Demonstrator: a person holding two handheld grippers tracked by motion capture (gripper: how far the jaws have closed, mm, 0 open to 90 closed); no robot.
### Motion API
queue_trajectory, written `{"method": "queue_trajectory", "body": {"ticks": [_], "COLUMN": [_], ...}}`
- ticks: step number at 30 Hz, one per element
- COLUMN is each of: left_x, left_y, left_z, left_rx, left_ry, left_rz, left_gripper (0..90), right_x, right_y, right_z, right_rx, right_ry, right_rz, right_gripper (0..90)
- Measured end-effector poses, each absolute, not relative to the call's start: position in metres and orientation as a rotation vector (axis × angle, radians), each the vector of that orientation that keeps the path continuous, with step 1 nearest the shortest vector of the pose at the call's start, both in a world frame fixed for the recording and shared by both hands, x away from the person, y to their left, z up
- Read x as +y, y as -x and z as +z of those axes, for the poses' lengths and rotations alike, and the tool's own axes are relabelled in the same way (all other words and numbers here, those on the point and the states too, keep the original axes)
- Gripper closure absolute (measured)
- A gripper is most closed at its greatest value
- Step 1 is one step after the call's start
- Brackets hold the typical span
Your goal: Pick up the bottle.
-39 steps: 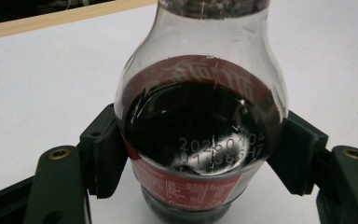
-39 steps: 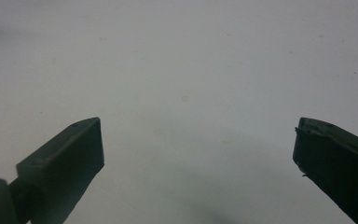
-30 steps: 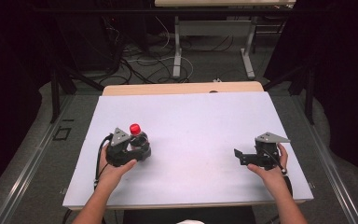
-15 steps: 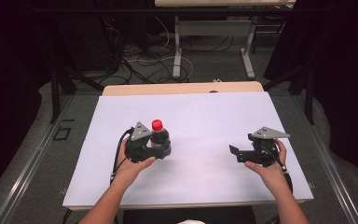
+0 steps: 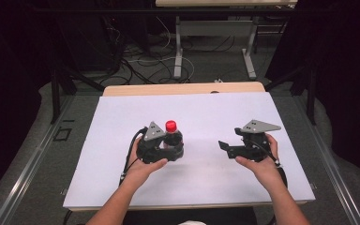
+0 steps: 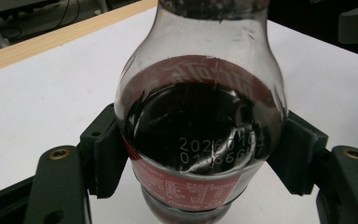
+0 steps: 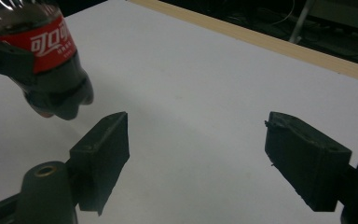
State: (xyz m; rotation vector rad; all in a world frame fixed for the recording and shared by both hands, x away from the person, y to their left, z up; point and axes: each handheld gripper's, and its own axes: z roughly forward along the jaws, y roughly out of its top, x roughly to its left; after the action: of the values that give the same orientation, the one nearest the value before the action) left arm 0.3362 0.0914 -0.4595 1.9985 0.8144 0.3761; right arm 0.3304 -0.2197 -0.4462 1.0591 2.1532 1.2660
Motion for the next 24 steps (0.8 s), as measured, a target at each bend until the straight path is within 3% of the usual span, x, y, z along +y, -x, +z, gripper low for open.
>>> {"method": "queue_trajectory", "body": {"ticks": [24], "left_x": [0.068], "left_y": [-0.323], "left_z": [-0.477], "left_rx": [0.748], "left_ry": [-2.027], "left_rz": [0.342], "left_gripper": [30.3], "right_x": [-0.186], "right_y": [-0.320], "right_z": [-0.422], "right_rx": [2.238], "right_ry": [-0.936], "right_rz": [1.380], "right_gripper": [37.7]}}
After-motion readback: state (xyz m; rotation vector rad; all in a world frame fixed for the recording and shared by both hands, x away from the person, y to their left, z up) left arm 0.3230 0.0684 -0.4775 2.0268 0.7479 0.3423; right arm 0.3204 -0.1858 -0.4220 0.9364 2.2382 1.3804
